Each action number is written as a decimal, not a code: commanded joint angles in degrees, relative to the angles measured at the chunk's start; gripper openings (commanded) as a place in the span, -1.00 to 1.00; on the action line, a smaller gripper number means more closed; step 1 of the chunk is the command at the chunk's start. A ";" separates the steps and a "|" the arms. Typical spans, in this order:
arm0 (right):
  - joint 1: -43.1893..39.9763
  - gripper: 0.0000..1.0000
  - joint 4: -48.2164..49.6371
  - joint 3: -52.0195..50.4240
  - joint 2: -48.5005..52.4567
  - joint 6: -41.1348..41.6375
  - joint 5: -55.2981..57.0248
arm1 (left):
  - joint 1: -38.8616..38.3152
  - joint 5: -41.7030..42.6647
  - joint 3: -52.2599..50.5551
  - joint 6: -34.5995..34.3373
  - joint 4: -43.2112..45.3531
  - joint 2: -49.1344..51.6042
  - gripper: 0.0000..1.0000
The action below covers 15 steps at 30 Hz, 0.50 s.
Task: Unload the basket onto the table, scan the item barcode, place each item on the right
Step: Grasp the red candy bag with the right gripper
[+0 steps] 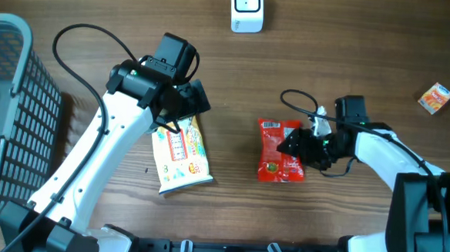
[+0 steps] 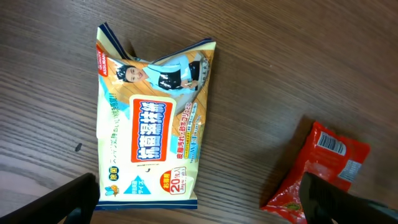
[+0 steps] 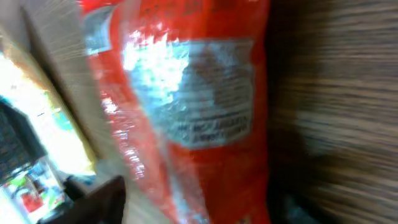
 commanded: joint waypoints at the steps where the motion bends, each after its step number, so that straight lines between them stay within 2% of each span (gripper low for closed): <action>1: 1.68 0.04 0.57 -1.77 1.73 5.38 10.01 | -0.15 0.04 -0.35 -0.11 -0.28 0.09 1.00; 5: 1.70 -0.38 2.08 -1.77 1.73 5.57 9.99 | -0.17 0.04 -0.35 -0.11 -0.31 0.09 1.00; 7: 1.70 -0.91 2.27 -1.77 1.73 5.55 9.38 | -0.17 0.04 -0.35 -0.11 -0.26 0.09 1.00; 11: 1.68 -0.91 1.60 -0.90 1.66 5.53 9.38 | -0.15 -0.44 -0.35 -0.11 -0.28 0.09 1.00; 15: 1.68 -0.91 -5.55 6.58 1.64 1.81 8.85 | -0.15 -1.57 -0.35 -0.13 0.07 0.09 1.00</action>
